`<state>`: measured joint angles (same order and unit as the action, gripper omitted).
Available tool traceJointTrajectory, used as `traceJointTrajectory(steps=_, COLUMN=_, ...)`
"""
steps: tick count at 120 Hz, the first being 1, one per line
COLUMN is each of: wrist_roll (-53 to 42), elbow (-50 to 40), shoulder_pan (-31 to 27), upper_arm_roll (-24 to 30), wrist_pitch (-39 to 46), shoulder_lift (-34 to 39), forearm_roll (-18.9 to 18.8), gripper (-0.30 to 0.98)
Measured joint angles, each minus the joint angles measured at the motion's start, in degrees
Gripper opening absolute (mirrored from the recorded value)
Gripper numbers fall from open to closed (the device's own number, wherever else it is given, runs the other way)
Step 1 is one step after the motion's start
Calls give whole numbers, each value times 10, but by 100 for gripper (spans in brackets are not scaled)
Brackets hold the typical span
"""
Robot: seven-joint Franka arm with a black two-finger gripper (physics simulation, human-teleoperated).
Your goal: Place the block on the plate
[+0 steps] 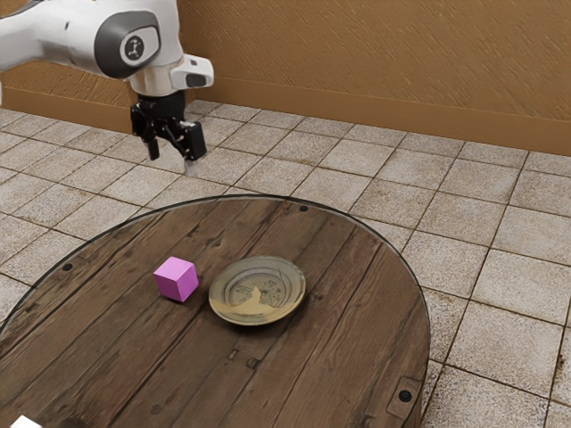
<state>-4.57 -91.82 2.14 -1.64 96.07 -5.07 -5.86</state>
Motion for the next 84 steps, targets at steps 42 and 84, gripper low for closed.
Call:
traceJointTrajectory(steps=42, wrist_roll=-68, elbow=17, shoulder_pan=-101, upper_arm_roll=-10, wrist_pitch=108, shoulder_lift=-210, forearm_roll=31, gripper=69)
traceJointTrajectory(steps=84, wrist_roll=-142, elbow=-64, shoulder_pan=-97, upper_arm_roll=-3, wrist_pitch=214, shoulder_lift=-237, forearm_roll=87, gripper=69)
